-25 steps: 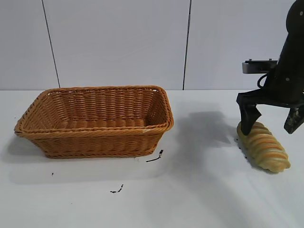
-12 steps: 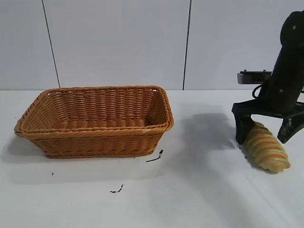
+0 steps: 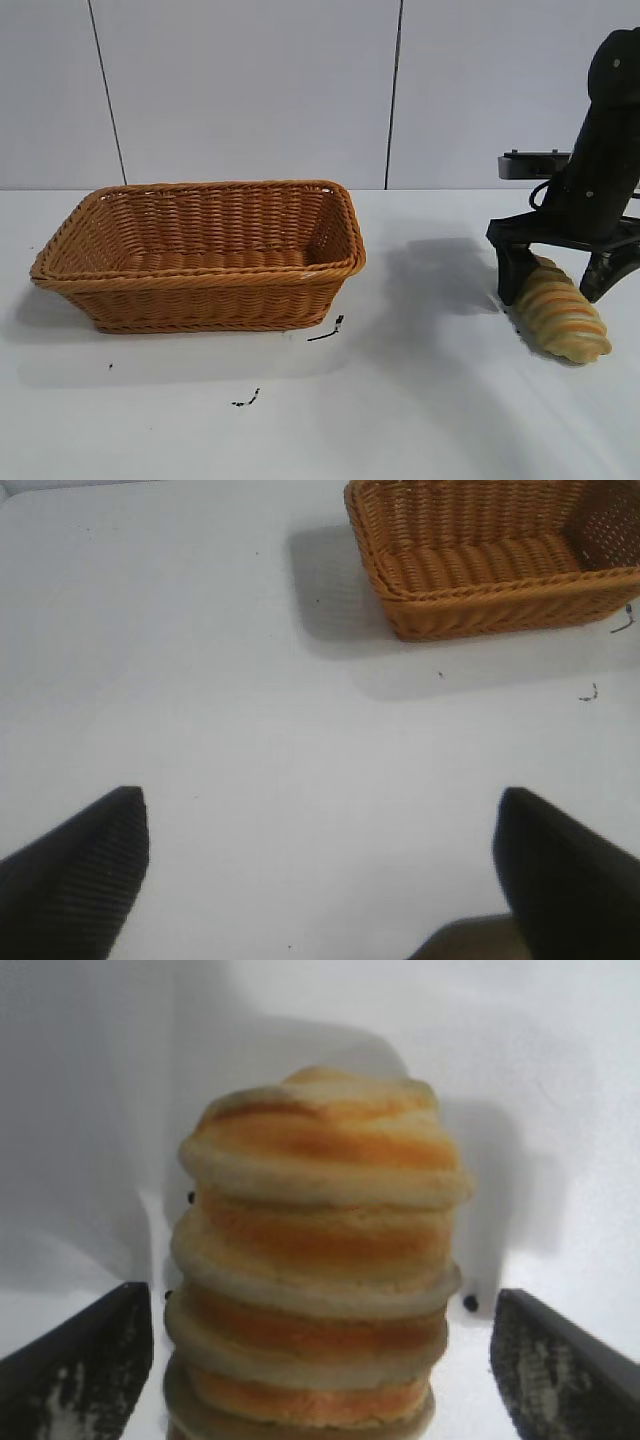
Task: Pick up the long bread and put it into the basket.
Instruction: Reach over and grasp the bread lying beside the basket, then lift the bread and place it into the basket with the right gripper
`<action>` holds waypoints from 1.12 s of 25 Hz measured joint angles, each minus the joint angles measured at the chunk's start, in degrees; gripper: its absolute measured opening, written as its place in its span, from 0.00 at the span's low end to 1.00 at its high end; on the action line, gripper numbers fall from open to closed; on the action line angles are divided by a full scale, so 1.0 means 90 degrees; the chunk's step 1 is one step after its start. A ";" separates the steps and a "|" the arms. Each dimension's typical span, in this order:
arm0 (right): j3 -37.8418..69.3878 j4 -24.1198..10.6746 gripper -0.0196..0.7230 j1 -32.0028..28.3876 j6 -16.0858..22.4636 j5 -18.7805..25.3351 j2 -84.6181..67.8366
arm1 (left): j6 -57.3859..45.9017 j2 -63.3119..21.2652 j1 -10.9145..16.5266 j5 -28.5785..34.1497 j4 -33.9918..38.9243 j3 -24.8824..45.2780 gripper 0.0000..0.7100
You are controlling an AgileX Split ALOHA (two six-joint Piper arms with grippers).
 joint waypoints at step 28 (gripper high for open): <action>-0.2885 -0.0286 0.19 0.1103 -0.0060 0.2211 -0.1052 | 0.0000 0.0000 0.0000 0.0000 0.0000 0.0000 0.98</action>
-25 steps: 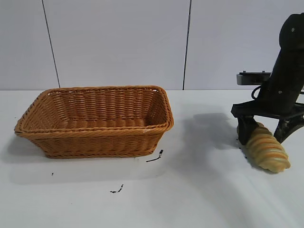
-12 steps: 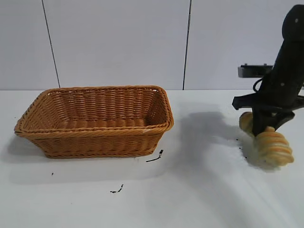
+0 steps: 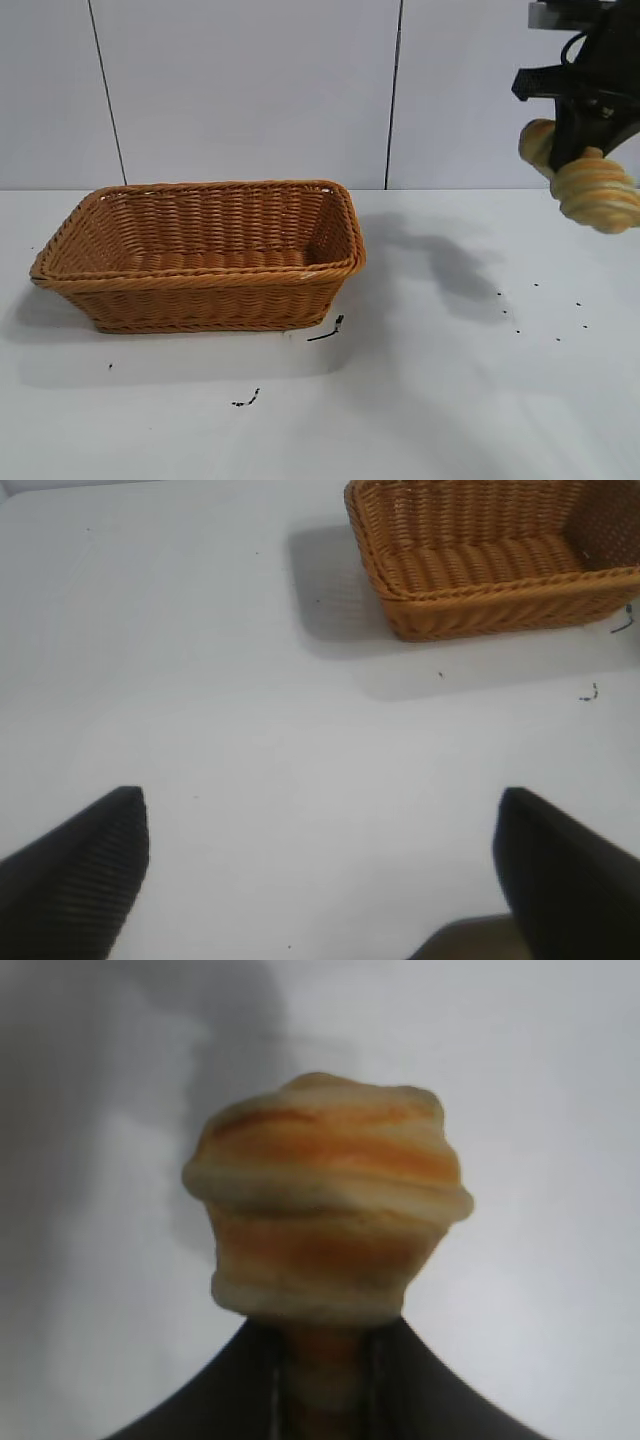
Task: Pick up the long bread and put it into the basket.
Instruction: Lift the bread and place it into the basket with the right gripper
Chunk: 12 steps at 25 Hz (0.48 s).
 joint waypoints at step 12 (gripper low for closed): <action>-0.2672 -0.0043 0.18 0.2037 -0.1475 0.0079 0.1705 | 0.0000 0.0000 0.0000 0.0000 0.0000 0.0000 0.98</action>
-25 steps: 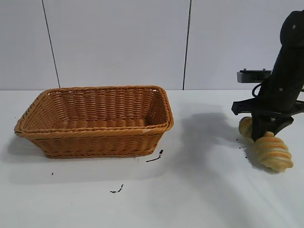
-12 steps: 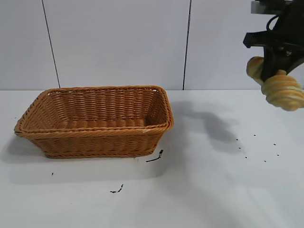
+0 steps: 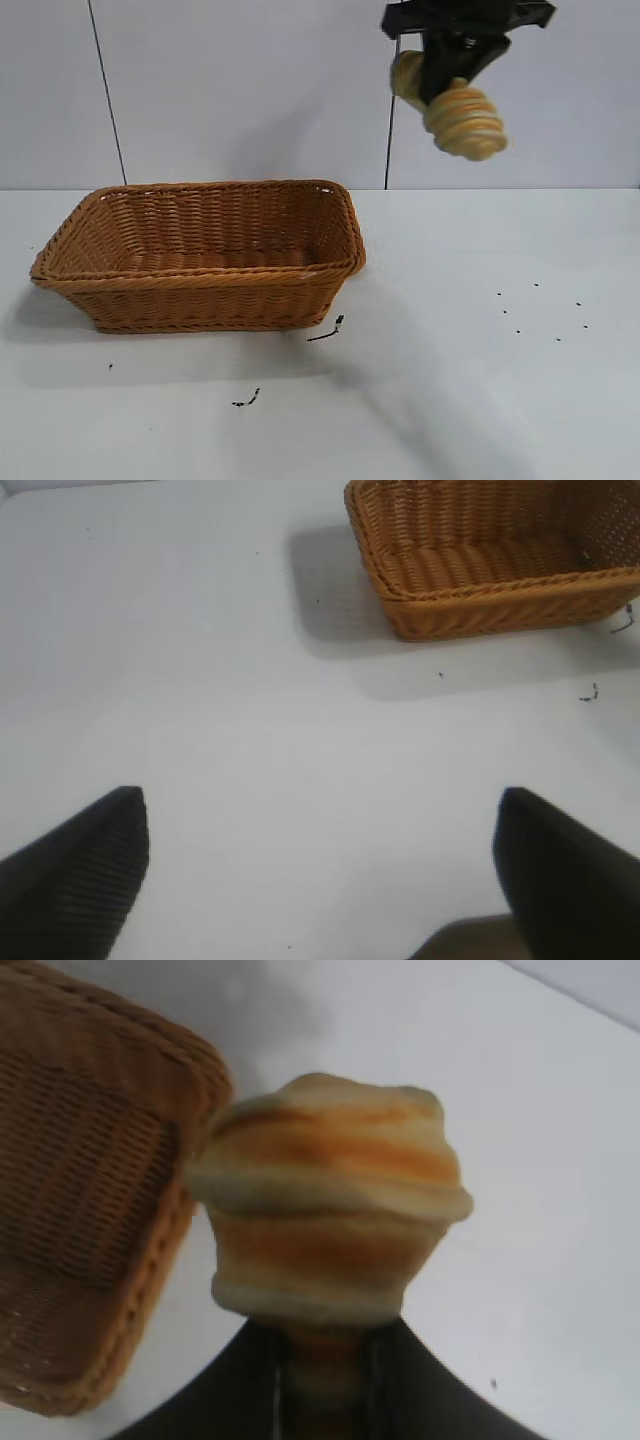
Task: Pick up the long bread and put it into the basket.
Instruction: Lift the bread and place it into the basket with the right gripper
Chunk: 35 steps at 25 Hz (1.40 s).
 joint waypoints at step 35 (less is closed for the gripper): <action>-0.0080 0.0478 0.85 0.0908 -0.4126 -0.1851 0.1813 | 0.0000 0.0000 0.0000 0.0000 0.0000 0.0000 0.98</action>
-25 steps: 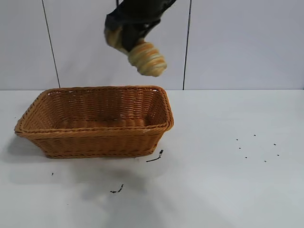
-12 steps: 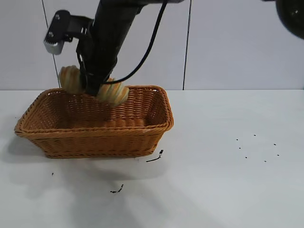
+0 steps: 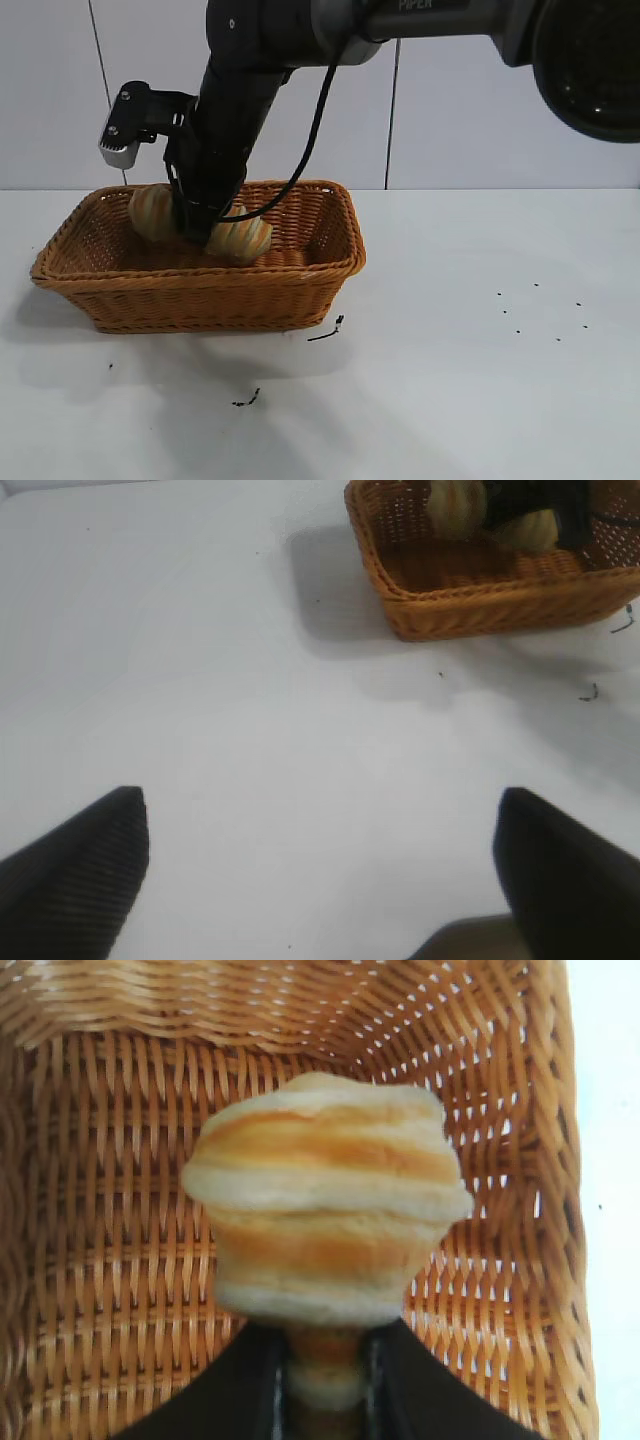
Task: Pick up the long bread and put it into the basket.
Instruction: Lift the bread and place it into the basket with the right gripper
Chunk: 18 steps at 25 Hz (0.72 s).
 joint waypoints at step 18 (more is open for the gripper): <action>0.0000 -0.0113 0.89 0.0000 0.3750 0.0379 -0.1233 | 0.0000 0.0000 0.0000 0.0000 0.0000 0.0000 0.98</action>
